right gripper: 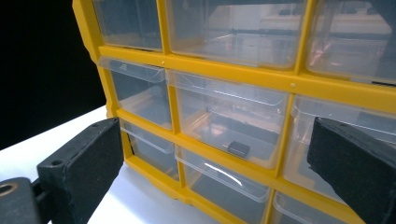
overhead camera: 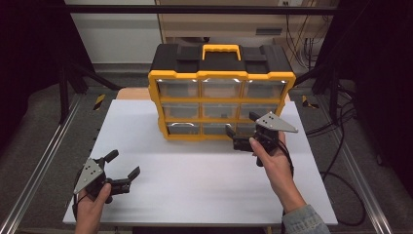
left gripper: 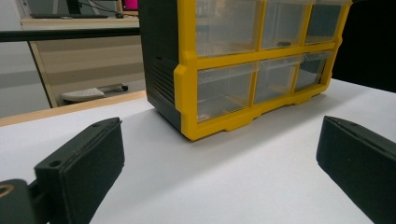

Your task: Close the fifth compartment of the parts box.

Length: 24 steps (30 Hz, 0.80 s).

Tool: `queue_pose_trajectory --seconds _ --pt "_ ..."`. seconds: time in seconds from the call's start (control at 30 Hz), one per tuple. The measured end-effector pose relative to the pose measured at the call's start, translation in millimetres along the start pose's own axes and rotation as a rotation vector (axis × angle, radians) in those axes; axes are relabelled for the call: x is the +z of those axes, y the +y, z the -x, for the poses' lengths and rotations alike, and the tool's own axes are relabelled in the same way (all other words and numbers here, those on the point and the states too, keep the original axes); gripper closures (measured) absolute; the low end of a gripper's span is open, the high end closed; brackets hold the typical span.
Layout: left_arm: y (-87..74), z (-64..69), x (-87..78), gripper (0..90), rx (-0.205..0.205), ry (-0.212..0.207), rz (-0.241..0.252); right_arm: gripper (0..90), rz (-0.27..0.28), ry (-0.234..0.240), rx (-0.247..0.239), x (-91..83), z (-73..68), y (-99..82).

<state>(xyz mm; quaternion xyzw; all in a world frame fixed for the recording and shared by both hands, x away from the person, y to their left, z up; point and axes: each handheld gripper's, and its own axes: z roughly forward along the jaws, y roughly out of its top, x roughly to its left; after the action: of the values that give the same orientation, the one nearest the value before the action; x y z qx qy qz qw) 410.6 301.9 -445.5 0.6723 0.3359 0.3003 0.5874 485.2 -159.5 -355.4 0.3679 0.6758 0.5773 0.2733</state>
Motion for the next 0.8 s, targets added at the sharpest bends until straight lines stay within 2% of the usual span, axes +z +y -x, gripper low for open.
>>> queue_pose_trajectory --seconds 0.8 --pt "0.1 -2.4 -1.7 0.3 -0.024 0.000 0.018 4.5 0.013 -0.023 0.000 -26.7 21.1 1.5"
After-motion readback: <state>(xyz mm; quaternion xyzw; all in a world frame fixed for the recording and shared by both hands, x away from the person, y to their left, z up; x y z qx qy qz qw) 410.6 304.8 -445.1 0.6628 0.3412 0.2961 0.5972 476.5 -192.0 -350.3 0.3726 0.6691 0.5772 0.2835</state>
